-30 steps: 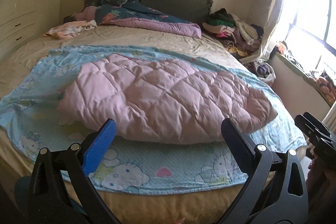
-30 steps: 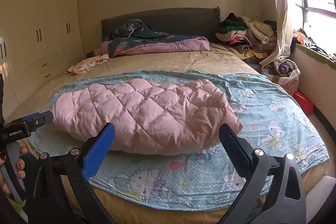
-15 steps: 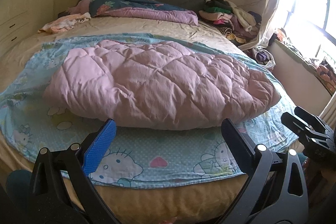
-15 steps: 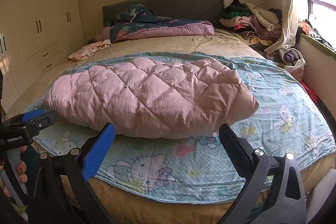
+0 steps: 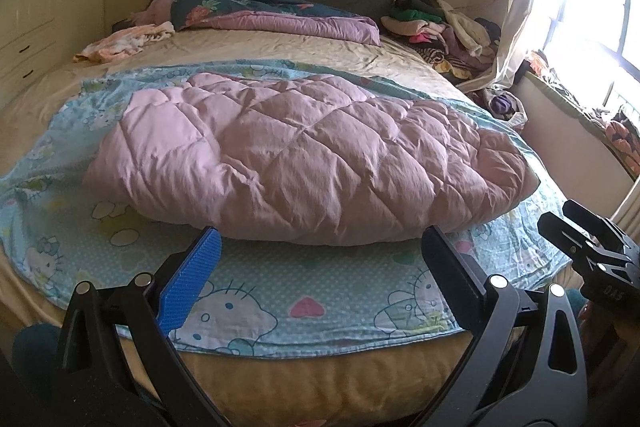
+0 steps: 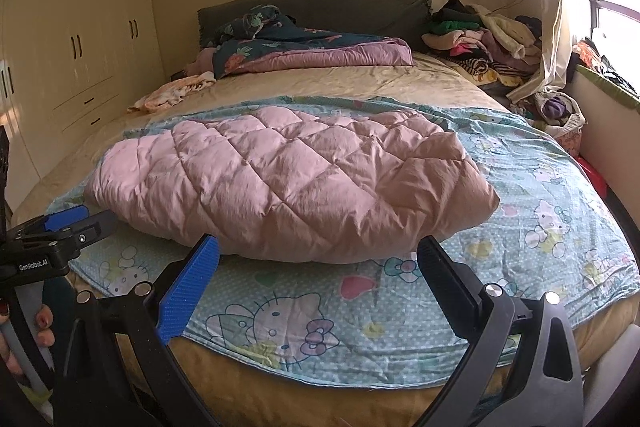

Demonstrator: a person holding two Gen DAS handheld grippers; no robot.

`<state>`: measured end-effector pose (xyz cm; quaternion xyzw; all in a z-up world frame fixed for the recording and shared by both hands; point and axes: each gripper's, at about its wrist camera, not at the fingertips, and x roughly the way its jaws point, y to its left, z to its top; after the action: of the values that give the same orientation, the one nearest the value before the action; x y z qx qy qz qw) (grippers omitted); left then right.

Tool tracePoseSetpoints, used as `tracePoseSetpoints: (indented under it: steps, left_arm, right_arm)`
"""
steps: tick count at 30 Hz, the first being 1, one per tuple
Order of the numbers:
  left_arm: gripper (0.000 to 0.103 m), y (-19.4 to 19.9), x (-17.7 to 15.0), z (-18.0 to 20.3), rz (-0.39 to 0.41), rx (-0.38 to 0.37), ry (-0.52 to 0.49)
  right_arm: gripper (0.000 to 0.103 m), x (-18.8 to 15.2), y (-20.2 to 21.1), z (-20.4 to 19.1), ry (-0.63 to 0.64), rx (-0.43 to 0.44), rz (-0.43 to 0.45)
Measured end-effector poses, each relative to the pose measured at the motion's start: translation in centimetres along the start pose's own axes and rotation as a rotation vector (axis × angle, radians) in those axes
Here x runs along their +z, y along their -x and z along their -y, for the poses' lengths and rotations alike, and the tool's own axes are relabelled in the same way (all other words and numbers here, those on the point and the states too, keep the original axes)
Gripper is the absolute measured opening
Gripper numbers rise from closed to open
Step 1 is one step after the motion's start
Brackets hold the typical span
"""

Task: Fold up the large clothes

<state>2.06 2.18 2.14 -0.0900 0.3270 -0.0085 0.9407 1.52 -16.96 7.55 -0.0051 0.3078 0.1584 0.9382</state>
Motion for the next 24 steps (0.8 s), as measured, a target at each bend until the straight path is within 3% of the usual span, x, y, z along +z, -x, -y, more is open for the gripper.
tracePoseSetpoints:
  steps: [24]
  left_arm:
    - [0.094,0.25,0.07,-0.15,0.002,0.0,-0.011]
  right_arm:
    - [0.099,0.27,0.3,-0.19,0.007,0.0,0.006]
